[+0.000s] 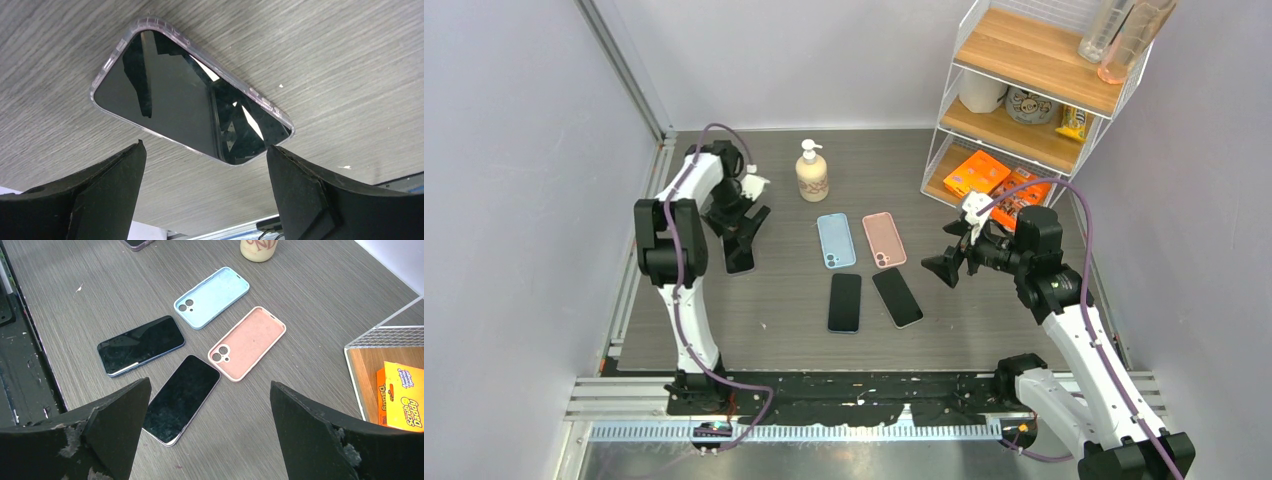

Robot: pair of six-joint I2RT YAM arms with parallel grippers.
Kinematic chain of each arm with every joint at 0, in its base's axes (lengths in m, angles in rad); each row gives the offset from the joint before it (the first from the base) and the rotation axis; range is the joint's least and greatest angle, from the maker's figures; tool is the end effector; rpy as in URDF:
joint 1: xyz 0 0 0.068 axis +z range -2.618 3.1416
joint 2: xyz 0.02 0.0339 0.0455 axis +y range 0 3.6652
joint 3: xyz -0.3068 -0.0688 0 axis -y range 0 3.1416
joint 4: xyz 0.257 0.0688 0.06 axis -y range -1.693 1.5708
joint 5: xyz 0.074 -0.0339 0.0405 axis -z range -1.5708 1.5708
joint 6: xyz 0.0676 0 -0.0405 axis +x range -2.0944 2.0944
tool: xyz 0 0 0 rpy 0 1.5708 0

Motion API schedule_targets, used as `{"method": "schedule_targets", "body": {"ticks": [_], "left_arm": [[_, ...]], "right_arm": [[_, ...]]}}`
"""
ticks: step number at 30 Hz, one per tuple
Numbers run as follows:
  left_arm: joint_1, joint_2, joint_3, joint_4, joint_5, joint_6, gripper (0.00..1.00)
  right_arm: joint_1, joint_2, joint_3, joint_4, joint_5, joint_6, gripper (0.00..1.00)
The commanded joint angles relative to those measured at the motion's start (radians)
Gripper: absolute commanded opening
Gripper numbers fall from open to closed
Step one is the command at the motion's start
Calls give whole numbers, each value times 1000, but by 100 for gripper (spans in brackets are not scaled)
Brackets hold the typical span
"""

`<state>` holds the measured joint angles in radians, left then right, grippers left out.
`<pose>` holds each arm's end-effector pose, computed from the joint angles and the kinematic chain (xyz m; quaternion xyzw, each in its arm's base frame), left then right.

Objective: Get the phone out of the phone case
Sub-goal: Adjust the phone at the center of the board.

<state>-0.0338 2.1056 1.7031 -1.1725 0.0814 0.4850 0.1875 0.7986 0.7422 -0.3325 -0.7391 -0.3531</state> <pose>0.4353 -0.0202 0.1906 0.2562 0.9658 -0.0401 0.0071 0.1690 0.0784 0.3317 -0.4007 0.6925 0.2559 0.5426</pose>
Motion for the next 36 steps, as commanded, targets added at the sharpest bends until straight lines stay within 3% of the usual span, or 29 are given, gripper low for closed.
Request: {"method": "schedule_targets", "body": {"ticks": [1,15,36], "left_arm": [[29,9,37,-61,70,54,99],[105,142,196,-204,131,53,100],[75,301,371,-374,111,53,99]], "right_arm": [[-3,0,16,7,-9,-15,95],[-4,-1,15,8,-10,-12,96],[-3,4,16,10,-7,-6,96]]}}
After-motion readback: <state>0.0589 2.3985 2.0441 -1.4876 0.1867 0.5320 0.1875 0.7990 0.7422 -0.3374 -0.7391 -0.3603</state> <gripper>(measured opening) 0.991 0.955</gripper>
